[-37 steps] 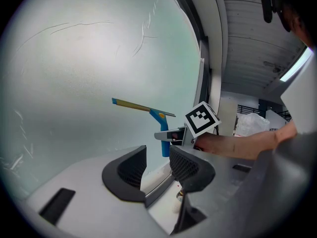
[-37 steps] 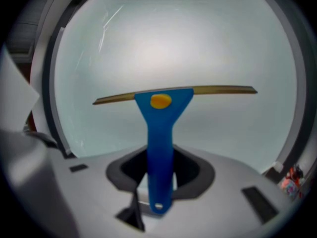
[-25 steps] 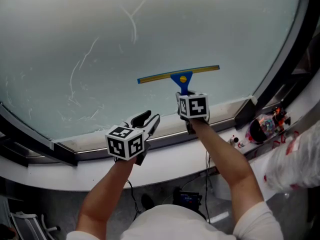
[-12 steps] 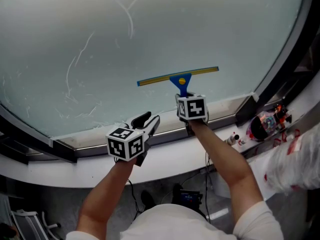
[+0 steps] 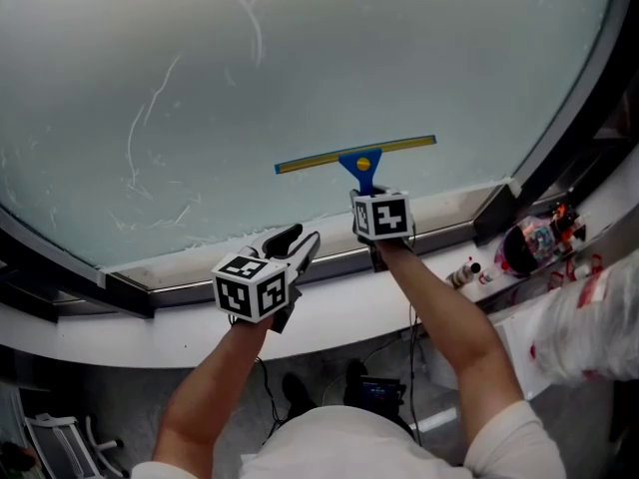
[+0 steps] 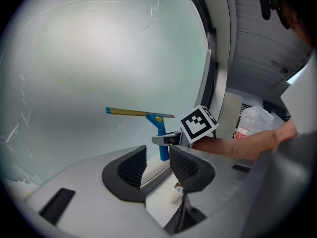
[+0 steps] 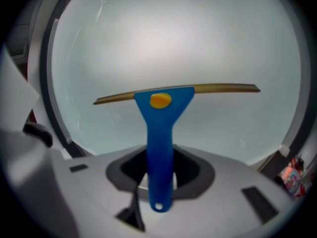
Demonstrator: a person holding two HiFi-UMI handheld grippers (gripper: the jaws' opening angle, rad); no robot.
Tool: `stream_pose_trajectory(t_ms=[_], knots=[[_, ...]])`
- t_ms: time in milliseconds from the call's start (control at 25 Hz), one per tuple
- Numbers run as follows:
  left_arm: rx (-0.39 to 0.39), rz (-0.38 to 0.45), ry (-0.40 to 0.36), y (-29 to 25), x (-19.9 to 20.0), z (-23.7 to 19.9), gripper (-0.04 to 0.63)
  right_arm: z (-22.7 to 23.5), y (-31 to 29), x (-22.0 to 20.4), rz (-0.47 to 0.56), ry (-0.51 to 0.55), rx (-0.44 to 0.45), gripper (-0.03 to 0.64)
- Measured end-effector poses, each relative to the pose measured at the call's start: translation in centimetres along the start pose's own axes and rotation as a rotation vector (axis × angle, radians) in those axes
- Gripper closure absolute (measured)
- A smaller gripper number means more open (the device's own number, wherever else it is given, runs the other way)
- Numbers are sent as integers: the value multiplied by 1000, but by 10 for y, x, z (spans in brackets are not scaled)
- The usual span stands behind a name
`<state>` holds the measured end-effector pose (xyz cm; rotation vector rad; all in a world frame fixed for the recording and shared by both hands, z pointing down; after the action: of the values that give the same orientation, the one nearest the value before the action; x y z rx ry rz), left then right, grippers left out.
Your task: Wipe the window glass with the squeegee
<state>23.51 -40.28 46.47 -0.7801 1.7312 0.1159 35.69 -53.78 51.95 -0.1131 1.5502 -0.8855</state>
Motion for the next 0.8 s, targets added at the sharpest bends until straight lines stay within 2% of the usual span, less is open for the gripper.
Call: stream_pose_trajectory(t_ms=[800], knots=[[3,-42,36,-8,-31,-6,430,5,-25,-47,-74,-1,-4,468]])
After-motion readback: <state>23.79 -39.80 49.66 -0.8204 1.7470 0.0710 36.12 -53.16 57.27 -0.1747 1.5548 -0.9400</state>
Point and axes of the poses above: the fingertips, and each gripper's own axes: y backward along the fingers, z to its right, x out of its top, the point moved 3 cm from there along y, backward along the fingers
